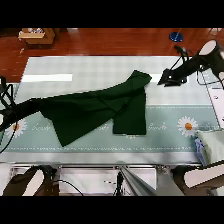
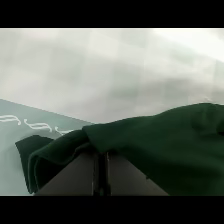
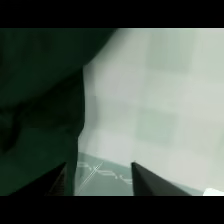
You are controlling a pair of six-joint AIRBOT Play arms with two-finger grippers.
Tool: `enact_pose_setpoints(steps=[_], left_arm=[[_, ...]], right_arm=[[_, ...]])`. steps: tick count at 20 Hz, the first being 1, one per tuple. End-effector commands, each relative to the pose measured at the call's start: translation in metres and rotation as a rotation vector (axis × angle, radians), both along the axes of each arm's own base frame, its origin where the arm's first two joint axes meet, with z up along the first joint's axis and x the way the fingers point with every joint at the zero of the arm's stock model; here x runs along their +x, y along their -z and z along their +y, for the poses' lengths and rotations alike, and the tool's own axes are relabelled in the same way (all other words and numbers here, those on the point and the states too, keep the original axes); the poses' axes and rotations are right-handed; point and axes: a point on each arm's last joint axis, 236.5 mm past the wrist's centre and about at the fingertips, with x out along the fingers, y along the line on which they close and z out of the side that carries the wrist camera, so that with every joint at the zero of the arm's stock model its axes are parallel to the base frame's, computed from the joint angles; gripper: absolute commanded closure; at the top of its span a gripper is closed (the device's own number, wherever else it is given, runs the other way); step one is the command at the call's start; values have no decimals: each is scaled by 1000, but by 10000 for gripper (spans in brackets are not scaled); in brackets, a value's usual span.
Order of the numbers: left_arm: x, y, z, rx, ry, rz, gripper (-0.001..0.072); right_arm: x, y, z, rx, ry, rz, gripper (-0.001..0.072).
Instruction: Fold the shirts.
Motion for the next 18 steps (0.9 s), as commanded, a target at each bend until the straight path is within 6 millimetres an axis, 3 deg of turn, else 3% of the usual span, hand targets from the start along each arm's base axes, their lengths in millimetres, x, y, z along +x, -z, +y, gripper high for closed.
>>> enact_pose_setpoints(steps=[1, 6, 11, 15, 16, 18], left_arm=[[-2, 2, -2, -6, 8, 12, 683], [-7, 5, -7, -18, 25, 36, 683], [-7, 6, -7, -19, 26, 38, 683], [-7, 6, -7, -18, 26, 38, 683], [-7, 6, -7, -18, 26, 38, 683], [-7, 6, -7, -18, 26, 37, 683]], right_arm=[[-24, 30, 24, 110, 6, 74, 209], [-29, 60, 51, 111, 13, 54, 209], [-18, 67, 71, 98, 20, 8, 211], [-21, 86, 84, 91, 56, 57, 219], [-23, 92, 87, 92, 57, 77, 282], [-24, 98, 91, 87, 51, 82, 543]])
